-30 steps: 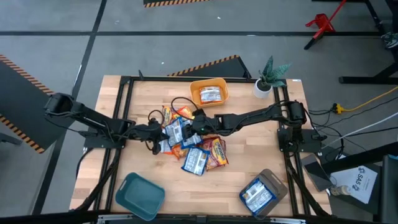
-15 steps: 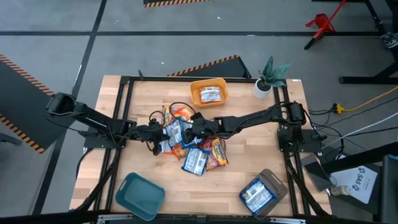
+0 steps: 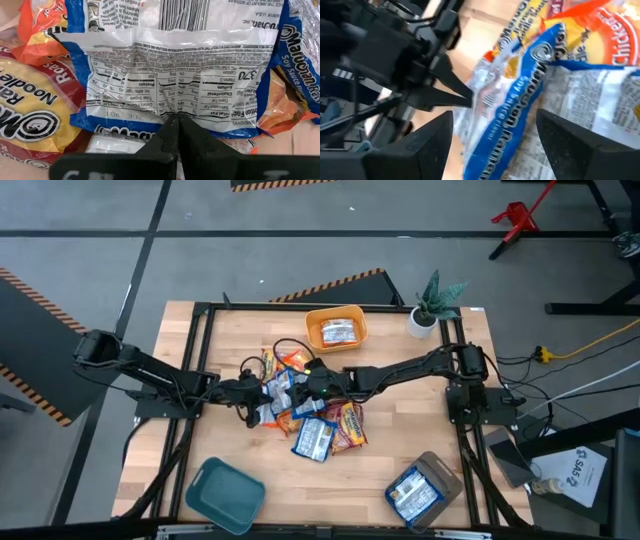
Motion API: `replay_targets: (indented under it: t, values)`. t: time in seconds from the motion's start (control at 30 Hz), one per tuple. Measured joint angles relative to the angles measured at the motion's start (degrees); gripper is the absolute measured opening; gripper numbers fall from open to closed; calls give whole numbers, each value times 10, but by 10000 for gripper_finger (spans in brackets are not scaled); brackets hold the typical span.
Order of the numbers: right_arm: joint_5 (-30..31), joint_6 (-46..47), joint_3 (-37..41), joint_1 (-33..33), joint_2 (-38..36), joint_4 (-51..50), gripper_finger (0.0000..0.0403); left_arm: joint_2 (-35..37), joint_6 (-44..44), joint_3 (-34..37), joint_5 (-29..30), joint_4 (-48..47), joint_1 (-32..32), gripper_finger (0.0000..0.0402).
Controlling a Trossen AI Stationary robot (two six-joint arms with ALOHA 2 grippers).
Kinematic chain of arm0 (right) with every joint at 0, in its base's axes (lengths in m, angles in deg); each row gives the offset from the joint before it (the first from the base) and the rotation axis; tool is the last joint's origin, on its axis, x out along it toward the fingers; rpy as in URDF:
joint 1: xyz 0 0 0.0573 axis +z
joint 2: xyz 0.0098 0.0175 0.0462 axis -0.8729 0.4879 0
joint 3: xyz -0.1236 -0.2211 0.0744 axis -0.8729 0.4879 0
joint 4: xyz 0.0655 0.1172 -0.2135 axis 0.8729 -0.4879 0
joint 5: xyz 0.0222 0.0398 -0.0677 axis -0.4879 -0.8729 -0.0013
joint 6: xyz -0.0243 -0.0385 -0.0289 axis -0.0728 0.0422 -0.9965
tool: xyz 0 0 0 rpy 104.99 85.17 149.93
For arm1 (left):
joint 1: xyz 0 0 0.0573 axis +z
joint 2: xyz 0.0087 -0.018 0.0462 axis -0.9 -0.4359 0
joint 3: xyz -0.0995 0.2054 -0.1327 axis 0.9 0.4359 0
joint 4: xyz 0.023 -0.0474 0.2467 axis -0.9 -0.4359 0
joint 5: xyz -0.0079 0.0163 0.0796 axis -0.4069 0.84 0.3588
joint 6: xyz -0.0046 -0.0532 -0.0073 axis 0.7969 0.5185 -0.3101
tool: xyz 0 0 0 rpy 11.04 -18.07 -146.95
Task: Sort Maruchan noodles
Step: Put the blue noodle pack into the black bin
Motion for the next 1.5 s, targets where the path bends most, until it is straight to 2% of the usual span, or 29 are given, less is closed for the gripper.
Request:
replay_targets:
  t: [0.17, 0.4, 1.13, 1.23, 1.5]
  values:
    - [15, -6, 0, 0, 4, -3, 256, 0, 0, 0, 0, 0, 0, 0]
    - [-12, -12, 0, 0, 34, 20, 253, 0, 0, 0, 1, -1, 0, 0]
    - [-6, 15, -1, 0, 55, 47, 250, 0, -4, 1, 6, 17, 9, 0]
    - [-21, 15, -9, -5, 55, 36, 228, 0, -4, 1, 6, 19, 9, 0]
    - [-43, 18, -15, -6, 57, 37, 116, 0, 2, 1, 1, 37, 8, 0]
